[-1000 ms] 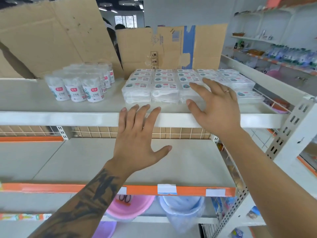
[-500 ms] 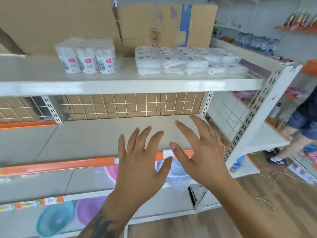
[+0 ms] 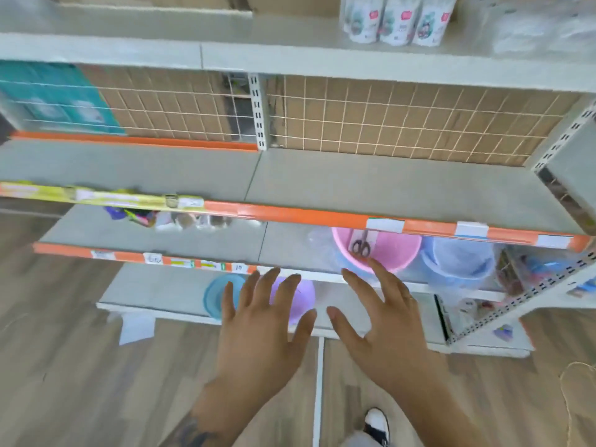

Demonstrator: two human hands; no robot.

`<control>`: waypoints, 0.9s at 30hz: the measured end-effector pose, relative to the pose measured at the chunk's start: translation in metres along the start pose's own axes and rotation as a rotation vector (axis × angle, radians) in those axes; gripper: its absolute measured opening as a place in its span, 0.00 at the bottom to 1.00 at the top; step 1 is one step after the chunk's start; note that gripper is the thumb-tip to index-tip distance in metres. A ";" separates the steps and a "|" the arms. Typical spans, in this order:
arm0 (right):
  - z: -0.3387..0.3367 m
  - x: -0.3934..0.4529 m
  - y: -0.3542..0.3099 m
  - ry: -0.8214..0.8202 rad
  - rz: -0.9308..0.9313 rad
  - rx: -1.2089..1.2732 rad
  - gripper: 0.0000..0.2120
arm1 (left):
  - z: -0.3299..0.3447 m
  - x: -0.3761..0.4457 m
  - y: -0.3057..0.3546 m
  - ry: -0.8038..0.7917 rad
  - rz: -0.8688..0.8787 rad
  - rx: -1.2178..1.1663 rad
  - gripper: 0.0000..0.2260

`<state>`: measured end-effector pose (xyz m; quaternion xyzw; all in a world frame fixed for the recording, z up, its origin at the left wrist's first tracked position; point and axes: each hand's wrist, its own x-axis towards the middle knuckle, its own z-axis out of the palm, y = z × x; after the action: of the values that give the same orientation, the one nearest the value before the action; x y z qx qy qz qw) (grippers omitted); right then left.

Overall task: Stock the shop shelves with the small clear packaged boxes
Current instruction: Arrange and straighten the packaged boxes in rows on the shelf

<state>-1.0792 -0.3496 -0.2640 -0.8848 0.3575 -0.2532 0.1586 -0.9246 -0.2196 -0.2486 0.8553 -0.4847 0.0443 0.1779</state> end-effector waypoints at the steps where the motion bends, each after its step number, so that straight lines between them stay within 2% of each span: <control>1: 0.012 -0.001 -0.016 -0.029 -0.007 0.018 0.28 | -0.003 -0.007 -0.018 0.000 -0.031 0.003 0.23; 4: 0.041 0.000 -0.060 -0.083 -0.037 0.081 0.27 | -0.016 -0.024 -0.067 0.014 -0.127 0.018 0.22; 11: 0.096 0.046 -0.155 -0.154 -0.237 0.124 0.26 | -0.057 -0.028 -0.163 0.096 -0.325 0.084 0.23; 16: 0.147 0.102 -0.229 -0.122 -0.394 0.204 0.25 | -0.094 -0.011 -0.240 0.142 -0.442 0.117 0.24; 27: 0.235 0.237 -0.401 -0.057 -0.581 0.313 0.24 | -0.177 0.067 -0.395 0.213 -0.528 0.214 0.25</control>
<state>-0.5797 -0.2167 -0.1921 -0.9214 0.0423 -0.3151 0.2237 -0.5381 -0.0286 -0.1703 0.9562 -0.2166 0.1368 0.1419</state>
